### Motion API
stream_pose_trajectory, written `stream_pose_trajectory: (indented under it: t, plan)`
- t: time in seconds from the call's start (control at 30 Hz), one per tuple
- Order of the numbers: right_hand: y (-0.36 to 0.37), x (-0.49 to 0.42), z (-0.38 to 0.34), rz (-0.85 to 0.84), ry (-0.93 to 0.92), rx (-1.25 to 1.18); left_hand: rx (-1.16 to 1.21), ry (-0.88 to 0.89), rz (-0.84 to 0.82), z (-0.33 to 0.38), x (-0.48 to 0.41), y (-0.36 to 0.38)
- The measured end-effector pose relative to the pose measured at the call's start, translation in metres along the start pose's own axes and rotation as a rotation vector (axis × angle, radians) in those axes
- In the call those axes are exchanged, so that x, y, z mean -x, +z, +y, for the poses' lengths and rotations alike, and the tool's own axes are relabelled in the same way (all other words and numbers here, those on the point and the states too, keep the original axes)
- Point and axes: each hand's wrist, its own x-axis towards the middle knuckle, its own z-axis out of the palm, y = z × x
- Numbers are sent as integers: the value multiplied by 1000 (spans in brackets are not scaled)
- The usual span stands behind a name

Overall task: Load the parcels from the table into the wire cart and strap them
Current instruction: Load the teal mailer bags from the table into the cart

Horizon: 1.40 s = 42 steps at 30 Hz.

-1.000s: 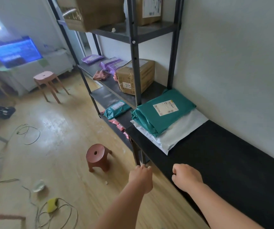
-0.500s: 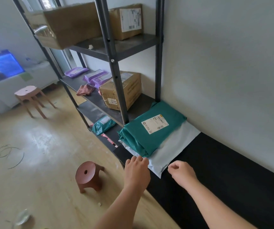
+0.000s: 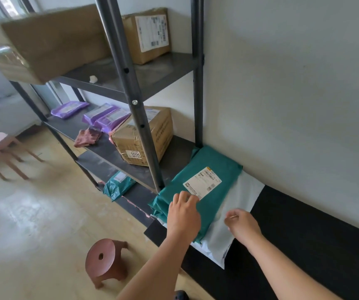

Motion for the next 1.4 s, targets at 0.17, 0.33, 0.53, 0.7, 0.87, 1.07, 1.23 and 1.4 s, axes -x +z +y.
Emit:
stream_pose_trajectory:
  t: [0.17, 0.33, 0.53, 0.7, 0.87, 1.07, 1.23, 1.4]
  plan:
    - [8, -20, -17, 29, 70, -52, 54, 42, -11, -15, -41, -2]
    - [14, -35, -26, 46, 206, -160, 33, -51, -146, -26, -72, 4]
    - [17, -47, -31, 95, 284, -300, -50, -133, -158, -37, -98, 12]
    - [15, -54, -33, 88, 317, -360, -63, -136, -119, -39, -112, 13]
    - [16, -57, -38, 80, 303, -273, -102, -116, -89, -38, -116, 17]
    - [14, -59, -35, 62, 299, -291, -103, -42, -69, -31, -111, 17]
    - [16, -61, -35, 26, 300, -351, -30, 2, -54, -21, -108, 11]
    - [17, -56, -33, 47, 325, -422, 216, -108, -136, -1, -109, 4]
